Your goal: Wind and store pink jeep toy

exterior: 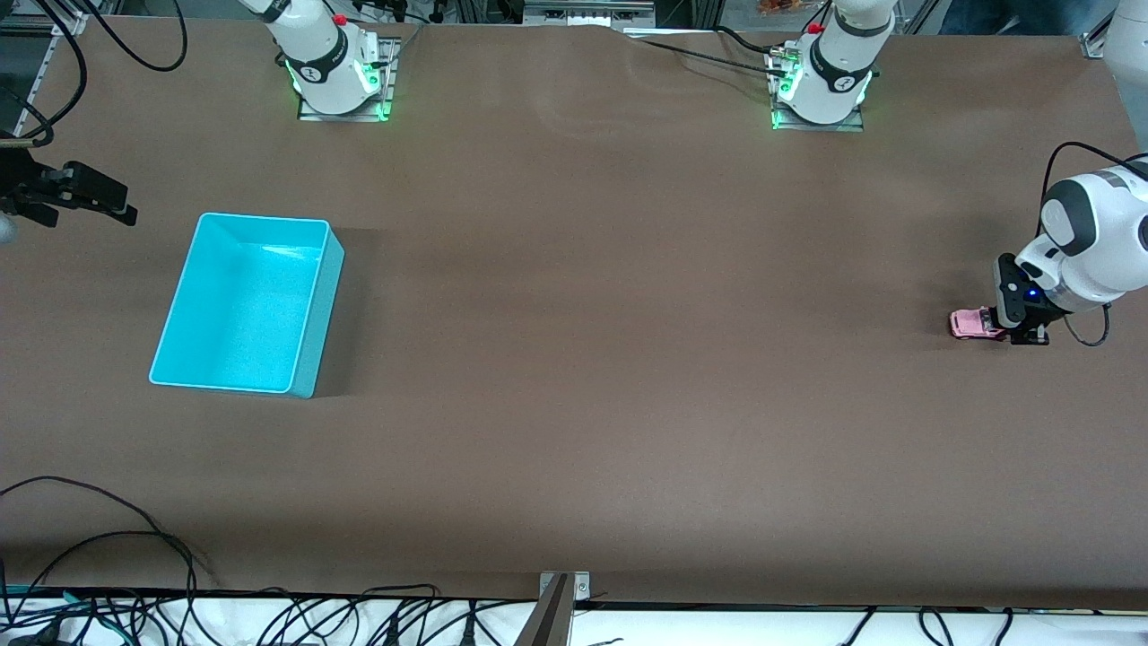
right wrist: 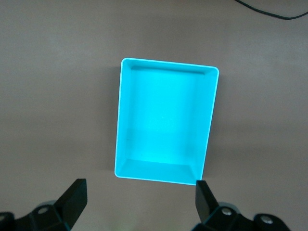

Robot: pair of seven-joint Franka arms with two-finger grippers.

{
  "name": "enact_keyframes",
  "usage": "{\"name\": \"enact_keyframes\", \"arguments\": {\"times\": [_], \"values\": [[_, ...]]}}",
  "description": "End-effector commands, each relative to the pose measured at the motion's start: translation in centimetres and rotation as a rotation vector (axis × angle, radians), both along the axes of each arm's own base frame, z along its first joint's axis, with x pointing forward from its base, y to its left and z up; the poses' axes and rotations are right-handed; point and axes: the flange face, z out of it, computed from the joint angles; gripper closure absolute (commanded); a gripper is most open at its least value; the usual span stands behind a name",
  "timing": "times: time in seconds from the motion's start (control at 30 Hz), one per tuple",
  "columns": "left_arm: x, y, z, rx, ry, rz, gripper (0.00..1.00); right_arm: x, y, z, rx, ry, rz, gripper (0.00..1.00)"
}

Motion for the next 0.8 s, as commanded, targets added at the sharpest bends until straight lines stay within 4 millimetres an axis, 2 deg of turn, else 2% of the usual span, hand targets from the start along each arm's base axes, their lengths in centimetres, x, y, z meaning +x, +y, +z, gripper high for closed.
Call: {"name": "enact_keyframes", "arguments": {"times": [0.0, 0.13, 0.23, 0.3, 0.33, 0.37, 0.4, 0.43, 0.63, 0.77], "values": [[-0.6, 1.7, -1.1, 0.003, 0.016, 0.003, 0.84, 0.1, 0.2, 0.5, -0.014, -0.004, -0.008, 0.00], [-0.5, 1.7, -1.0, 0.003, 0.014, 0.006, 0.84, 0.1, 0.2, 0.5, -0.016, -0.004, -0.008, 0.00], [0.1, 2.2, -0.2, 0.013, -0.002, 0.003, 0.83, 0.1, 0.2, 0.5, -0.016, -0.004, -0.008, 0.00], [0.2, 2.2, -0.2, 0.014, -0.004, 0.002, 0.77, 0.1, 0.2, 0.5, -0.016, -0.004, -0.008, 0.00], [0.2, 2.3, -0.1, 0.012, -0.005, 0.007, 0.66, 0.1, 0.2, 0.5, -0.016, -0.004, -0.008, 0.00], [0.1, 2.5, -0.1, 0.007, -0.007, 0.018, 0.46, 0.1, 0.2, 0.5, -0.016, -0.004, -0.008, 0.00], [0.0, 2.8, -0.1, 0.002, -0.011, 0.032, 0.15, 0.1, 0.2, 0.5, -0.016, -0.004, -0.008, 0.00], [-0.1, 3.1, 0.1, 0.000, -0.015, 0.042, 0.00, 0.1, 0.2, 0.5, -0.016, -0.004, -0.008, 0.00], [0.5, 4.1, 1.6, -0.028, 0.007, 0.095, 0.00, 0.1, 0.2, 0.5, -0.016, -0.004, -0.008, 0.00], [1.7, 4.2, 3.8, -0.074, 0.094, 0.125, 0.00, 0.1, 0.2, 0.5, -0.016, -0.004, -0.006, 0.00]]}}
